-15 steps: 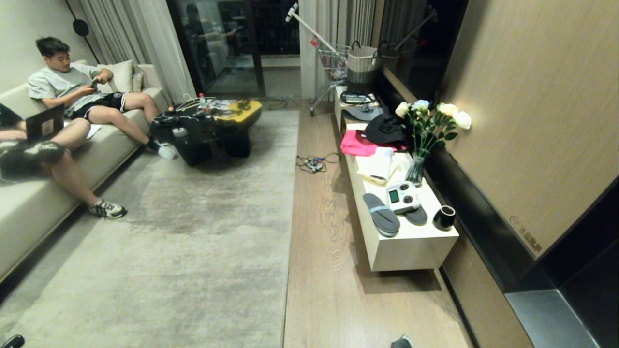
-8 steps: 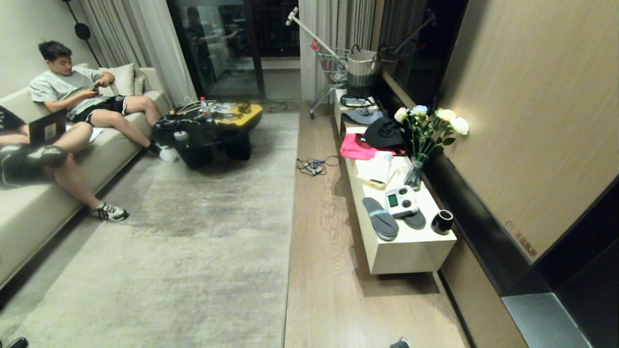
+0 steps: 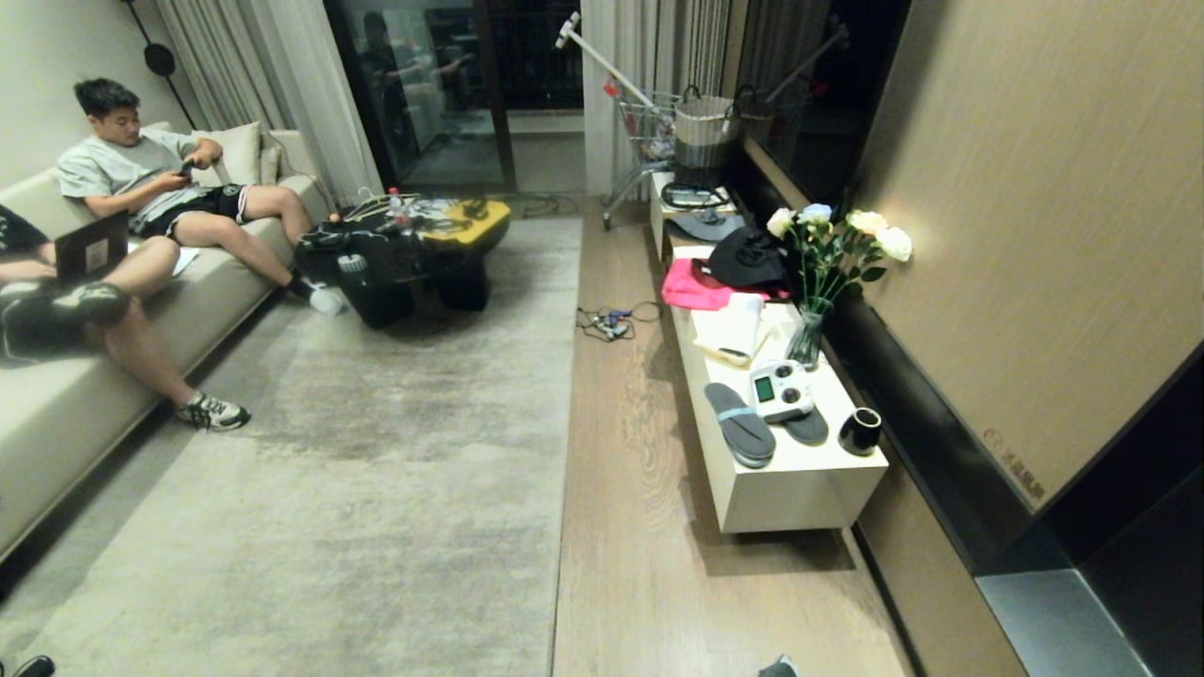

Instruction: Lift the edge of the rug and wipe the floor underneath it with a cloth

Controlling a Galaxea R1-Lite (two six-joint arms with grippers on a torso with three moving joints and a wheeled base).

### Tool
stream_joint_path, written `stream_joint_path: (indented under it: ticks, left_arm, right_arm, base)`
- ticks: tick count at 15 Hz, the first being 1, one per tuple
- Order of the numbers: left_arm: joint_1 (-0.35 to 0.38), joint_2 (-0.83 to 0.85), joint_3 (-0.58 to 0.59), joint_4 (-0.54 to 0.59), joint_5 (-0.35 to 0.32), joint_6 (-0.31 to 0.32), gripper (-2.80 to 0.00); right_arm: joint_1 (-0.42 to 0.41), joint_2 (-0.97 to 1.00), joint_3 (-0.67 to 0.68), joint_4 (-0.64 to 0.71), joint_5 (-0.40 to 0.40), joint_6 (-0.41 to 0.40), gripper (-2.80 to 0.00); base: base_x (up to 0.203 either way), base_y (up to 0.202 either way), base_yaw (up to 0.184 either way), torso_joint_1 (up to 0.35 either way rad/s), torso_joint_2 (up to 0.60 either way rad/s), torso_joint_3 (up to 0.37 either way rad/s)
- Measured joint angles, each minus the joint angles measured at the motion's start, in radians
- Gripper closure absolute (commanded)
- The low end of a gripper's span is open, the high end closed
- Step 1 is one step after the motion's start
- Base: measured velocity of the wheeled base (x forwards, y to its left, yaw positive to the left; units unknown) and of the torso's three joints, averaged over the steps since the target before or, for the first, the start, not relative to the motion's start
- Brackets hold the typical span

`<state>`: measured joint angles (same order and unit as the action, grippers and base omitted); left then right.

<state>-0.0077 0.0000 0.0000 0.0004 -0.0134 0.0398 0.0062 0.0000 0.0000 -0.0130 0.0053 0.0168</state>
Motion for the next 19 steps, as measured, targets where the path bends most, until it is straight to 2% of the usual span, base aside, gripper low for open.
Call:
stream_joint_path:
  ticks: [19]
  left_arm:
    - [0.000, 0.000, 0.000, 0.000, 0.000, 0.000, 0.00]
  right_arm:
    - [0.000, 0.000, 0.000, 0.000, 0.000, 0.002, 0.00]
  base:
    - [0.000, 0.000, 0.000, 0.000, 0.00, 0.000]
